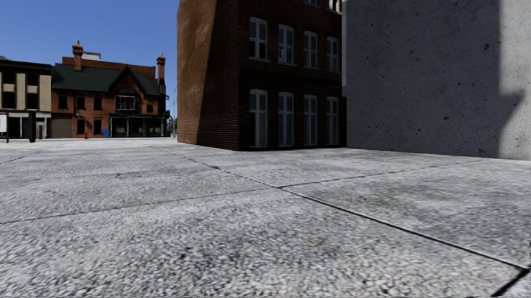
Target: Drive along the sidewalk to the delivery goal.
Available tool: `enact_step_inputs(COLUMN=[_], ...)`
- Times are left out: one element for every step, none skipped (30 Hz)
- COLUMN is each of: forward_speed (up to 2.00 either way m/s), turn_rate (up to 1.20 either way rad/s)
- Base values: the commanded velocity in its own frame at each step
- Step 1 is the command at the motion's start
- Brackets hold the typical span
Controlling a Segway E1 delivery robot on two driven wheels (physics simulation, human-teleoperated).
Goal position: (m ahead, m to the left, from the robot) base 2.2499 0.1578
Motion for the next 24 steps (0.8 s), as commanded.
enact_step_inputs(forward_speed=[2.0,2.0,2.0,2.0,2.0,2.0,2.0,2.0,2.0,2.0,2.0,2.0,2.0,1.87,1.87,1.65,1.49,1.38,1.38,1.31,1.2,1.2,1.01,0.78], turn_rate=[0.0,0.0,0.0,0.0,0.0,0.0,0.0,0.0,0.0,0.0,0.0,0.0,0.0,0.0,0.0,0.0,-0.05,-0.17,-0.17,-0.31,-0.36,-0.36,-0.38,-0.39])
